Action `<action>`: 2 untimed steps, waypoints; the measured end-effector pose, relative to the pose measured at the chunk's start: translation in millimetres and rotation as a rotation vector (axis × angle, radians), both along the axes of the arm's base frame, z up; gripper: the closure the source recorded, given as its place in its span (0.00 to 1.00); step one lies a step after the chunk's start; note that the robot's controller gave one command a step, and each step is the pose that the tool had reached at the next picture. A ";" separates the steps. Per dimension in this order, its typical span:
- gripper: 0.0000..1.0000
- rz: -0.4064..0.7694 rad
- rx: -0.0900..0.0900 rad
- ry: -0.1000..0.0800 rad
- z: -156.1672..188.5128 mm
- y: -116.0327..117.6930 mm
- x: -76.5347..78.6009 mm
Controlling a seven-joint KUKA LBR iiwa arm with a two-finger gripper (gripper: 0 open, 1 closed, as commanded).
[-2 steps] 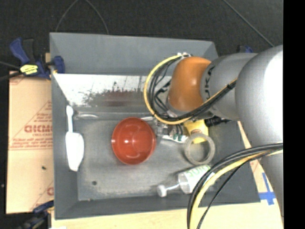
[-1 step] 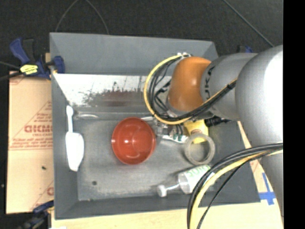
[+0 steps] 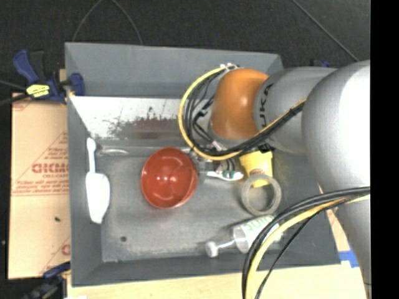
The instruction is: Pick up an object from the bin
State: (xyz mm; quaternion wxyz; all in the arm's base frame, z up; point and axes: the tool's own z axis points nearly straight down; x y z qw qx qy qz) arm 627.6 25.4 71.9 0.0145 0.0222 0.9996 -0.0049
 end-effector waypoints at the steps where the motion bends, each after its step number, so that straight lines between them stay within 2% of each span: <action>1: 1.00 -0.147 0.005 0.000 0.0 14.1 -9.5; 2: 1.00 -0.016 -0.001 -0.003 1.4 16.5 3.6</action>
Offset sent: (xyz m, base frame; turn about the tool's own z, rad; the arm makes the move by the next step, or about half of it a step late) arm 0.0036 0.0178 0.0008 0.0044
